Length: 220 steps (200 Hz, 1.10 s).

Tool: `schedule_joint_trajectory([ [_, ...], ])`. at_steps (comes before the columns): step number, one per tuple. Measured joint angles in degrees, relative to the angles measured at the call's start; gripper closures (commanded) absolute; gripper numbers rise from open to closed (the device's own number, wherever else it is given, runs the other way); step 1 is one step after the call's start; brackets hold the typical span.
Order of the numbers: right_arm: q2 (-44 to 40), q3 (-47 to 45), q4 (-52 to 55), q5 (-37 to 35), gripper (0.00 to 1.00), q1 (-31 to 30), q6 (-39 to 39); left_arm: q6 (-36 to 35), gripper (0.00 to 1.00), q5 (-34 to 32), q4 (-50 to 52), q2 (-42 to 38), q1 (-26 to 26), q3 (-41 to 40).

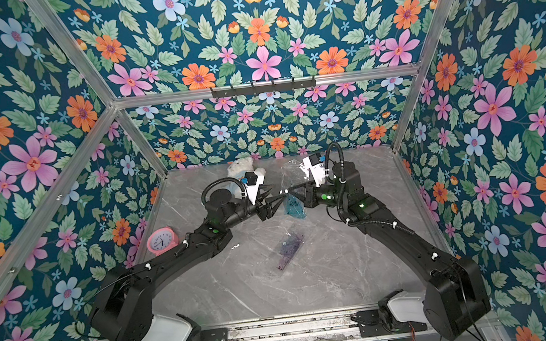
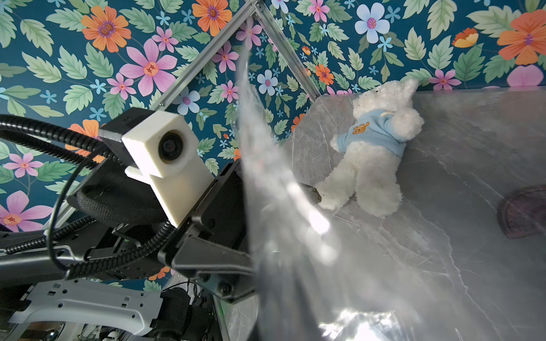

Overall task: Open the ruler set and take out the ruler
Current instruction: Open the ruler set bag.

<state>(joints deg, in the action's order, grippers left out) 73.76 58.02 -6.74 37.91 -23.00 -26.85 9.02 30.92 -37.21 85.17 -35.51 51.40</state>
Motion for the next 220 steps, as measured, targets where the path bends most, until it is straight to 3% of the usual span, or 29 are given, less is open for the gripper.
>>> schedule_joint_trajectory([
  [64,0.0,-0.6,-1.4,1.4,1.00,-0.2,-0.4,2.7,0.79,-1.3,-3.1,0.5,0.0,-0.6],
  [89,0.0,-0.6,-2.1,1.9,1.00,0.0,-0.4,3.8,1.00,-1.2,-4.1,0.8,0.0,-0.6],
  [158,0.0,-0.7,-2.2,1.5,0.88,-0.1,-0.4,4.9,1.00,-1.0,-5.0,0.4,0.0,-1.2],
  [192,0.0,-0.7,-1.7,0.0,0.71,0.0,-0.4,5.6,1.00,-1.0,-5.8,0.0,0.0,-1.7],
  [220,0.0,-0.7,-0.9,-1.4,0.63,0.4,-0.4,5.7,1.00,-0.9,-6.6,-0.5,0.0,-2.1],
])
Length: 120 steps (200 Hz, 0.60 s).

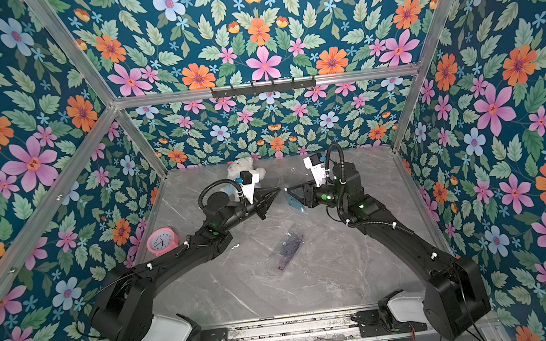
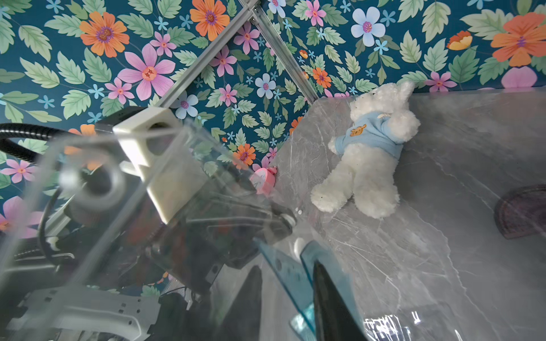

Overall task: Open the ruler set and take out the ruler
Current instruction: Open the ruler set bag.

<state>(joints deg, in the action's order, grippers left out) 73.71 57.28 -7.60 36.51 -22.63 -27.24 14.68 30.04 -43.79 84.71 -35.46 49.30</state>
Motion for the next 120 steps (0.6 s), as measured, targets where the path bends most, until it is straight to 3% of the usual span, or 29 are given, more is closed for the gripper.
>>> schedule_joint_trajectory([
  [39,-0.3,0.0,0.6,-1.9,0.55,0.3,0.0,0.2,1.00,0.0,0.1,-0.2,0.1,0.4],
  [85,-0.3,-0.2,0.6,-3.1,0.53,0.7,0.0,0.3,1.00,0.4,1.6,-0.2,0.1,1.2],
  [99,-0.3,-0.2,0.6,-3.5,0.57,0.7,0.0,0.3,1.00,0.5,2.3,-0.3,0.1,1.4],
  [120,0.0,-0.2,0.5,-3.5,0.72,0.7,0.0,0.3,1.00,0.9,2.6,-0.3,0.1,1.7],
])
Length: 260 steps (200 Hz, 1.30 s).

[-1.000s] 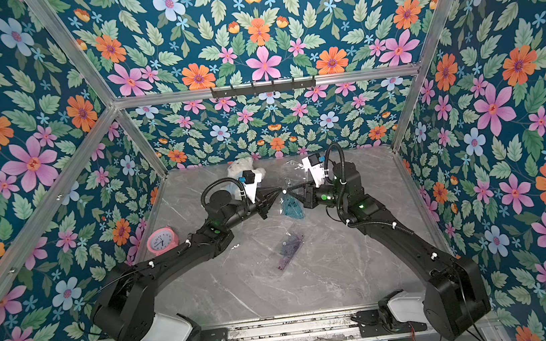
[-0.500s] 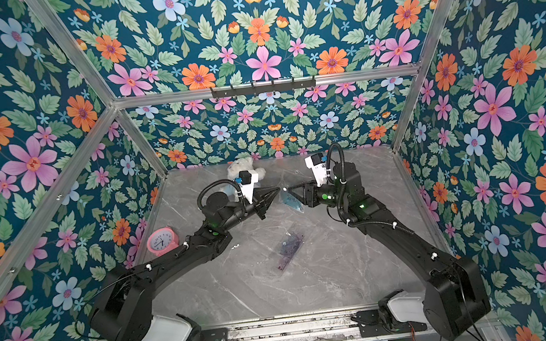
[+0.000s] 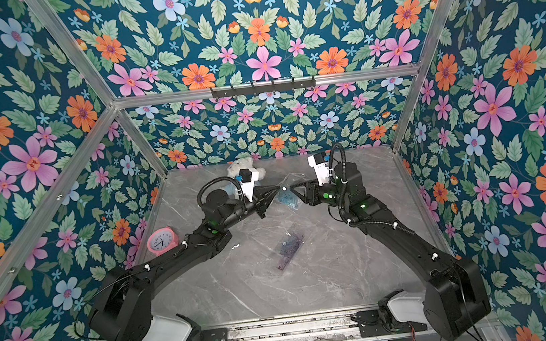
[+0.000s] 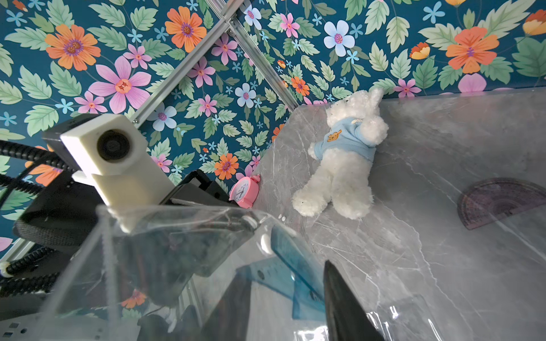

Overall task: Open the ruler set and take out the ruler
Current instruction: Open the ruler set bag.

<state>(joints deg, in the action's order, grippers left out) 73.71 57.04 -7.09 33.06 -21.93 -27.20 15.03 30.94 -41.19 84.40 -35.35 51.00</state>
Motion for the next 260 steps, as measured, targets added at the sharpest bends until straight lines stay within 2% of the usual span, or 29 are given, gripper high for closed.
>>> schedule_joint_trajectory([
  [48,0.4,-0.3,-2.8,1.9,0.92,0.0,-0.1,1.1,1.00,0.5,0.4,0.9,0.0,0.7],
  [80,-0.5,-1.2,-4.7,3.1,1.00,0.0,-0.9,1.6,1.00,0.3,0.8,1.4,0.0,0.9],
  [86,-0.7,-1.3,-4.8,3.3,1.00,0.0,-0.9,1.7,0.86,-0.1,0.9,1.4,0.0,0.9],
  [93,-0.9,-1.3,-4.9,3.4,1.00,0.0,-0.9,1.7,0.62,-0.7,1.0,1.4,0.0,1.0],
  [106,-1.0,-1.3,-5.1,3.4,1.00,0.0,-0.9,1.8,0.41,-1.6,1.6,1.1,0.0,1.0],
  [114,-1.2,-1.3,-5.1,3.4,1.00,0.0,-0.9,1.9,0.20,-2.5,1.9,0.8,0.1,0.8],
  [118,-1.2,-1.3,-5.1,3.4,1.00,0.0,-0.9,1.9,0.04,-2.7,2.0,0.6,0.1,0.7],
  [121,-1.2,-1.3,-5.2,3.4,1.00,0.0,-0.9,1.9,0.01,-2.8,2.0,0.5,0.1,0.6],
  [159,-1.6,-0.8,-5.3,4.4,1.00,0.1,-0.9,1.2,0.01,-3.3,2.1,-2.0,1.2,-1.0],
  [199,-2.1,-0.7,-5.5,7.3,1.00,1.2,0.3,1.3,0.01,2.2,2.1,-2.4,3.6,-0.7],
  [260,-2.0,-0.3,-7.3,10.3,1.00,1.7,-0.4,1.1,0.01,6.3,2.1,-0.6,3.1,0.9],
])
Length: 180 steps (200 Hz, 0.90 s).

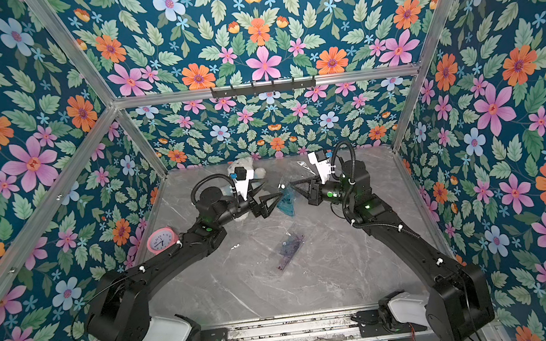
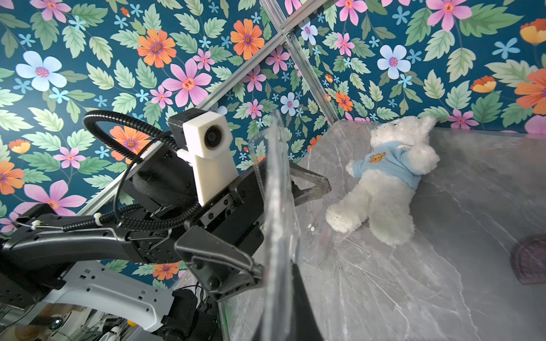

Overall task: Open the ruler set and take out the ruler
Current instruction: Open the ruler set bag.

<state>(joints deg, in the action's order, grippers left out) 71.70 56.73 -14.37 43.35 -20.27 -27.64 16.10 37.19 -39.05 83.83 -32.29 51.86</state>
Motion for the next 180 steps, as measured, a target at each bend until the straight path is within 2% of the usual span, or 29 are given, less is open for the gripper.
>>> schedule_joint_trajectory([
  [38,0.2,0.0,-0.9,1.6,1.00,0.0,-0.9,0.7,0.04,0.0,-1.2,1.5,-0.2,-0.6],
  [123,1.0,-0.1,-2.1,5.9,1.00,0.1,-1.3,6.1,0.07,-7.2,-9.0,0.5,1.8,-4.5],
  [157,1.4,-0.2,-3.0,7.0,1.00,0.1,-1.8,7.8,0.08,-6.5,-10.6,1.3,2.1,-4.1],
  [180,1.4,-0.3,-3.7,7.3,1.00,0.1,-1.8,10.6,0.10,-1.8,-13.3,3.7,3.1,-2.8],
])
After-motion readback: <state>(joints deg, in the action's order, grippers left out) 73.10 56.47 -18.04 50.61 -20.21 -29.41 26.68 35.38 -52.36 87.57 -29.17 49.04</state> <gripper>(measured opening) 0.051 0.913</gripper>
